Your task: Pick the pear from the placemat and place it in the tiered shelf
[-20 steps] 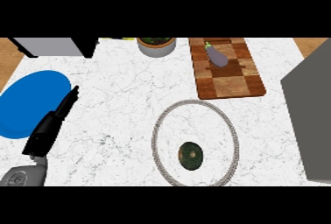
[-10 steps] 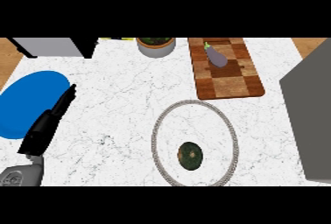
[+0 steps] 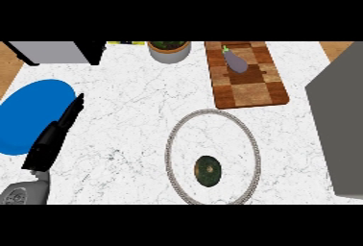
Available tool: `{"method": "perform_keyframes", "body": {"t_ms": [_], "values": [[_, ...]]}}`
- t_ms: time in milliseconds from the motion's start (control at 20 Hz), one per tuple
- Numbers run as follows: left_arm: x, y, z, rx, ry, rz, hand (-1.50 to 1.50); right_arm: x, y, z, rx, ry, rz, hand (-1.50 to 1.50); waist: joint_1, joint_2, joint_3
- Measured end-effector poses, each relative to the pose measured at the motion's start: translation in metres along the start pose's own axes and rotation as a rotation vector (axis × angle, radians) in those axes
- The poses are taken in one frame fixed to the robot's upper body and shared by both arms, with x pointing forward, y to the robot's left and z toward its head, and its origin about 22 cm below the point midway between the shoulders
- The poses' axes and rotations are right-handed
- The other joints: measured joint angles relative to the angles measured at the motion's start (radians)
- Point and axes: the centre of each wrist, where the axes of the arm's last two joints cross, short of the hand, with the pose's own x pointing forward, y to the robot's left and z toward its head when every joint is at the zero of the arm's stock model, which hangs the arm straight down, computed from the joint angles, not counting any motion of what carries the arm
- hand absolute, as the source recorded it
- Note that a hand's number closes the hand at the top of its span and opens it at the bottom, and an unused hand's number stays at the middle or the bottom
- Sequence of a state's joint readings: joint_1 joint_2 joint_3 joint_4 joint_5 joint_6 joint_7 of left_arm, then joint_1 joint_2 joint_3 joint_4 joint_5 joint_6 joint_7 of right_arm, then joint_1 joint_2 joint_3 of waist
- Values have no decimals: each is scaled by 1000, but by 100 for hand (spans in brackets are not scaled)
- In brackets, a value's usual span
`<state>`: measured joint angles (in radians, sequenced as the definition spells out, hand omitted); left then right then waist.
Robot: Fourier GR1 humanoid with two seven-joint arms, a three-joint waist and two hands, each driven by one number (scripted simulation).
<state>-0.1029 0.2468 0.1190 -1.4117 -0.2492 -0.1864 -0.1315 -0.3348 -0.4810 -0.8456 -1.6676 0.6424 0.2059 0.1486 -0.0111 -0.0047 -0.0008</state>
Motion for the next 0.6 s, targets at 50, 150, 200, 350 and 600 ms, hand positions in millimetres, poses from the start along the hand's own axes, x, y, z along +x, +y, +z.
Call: {"method": "perform_keyframes", "body": {"t_ms": [50,150,200,350,600], "values": [[1,0,0,1,-1,1,0,0,-11,-2,-32,14,-14,-150,0,0,0],[-3,2,2,2,5,-7,0,-2,-36,-4,-85,52,-52,-150,-3,-1,0],[-4,3,3,2,6,-8,0,-5,-46,-2,-106,80,-71,-150,-5,-1,0],[-11,6,9,11,13,-7,0,-20,-86,4,-125,166,-107,-150,-15,-3,0],[-14,5,13,14,24,2,0,-57,-150,24,-74,235,-133,-150,-24,-4,1]]}}
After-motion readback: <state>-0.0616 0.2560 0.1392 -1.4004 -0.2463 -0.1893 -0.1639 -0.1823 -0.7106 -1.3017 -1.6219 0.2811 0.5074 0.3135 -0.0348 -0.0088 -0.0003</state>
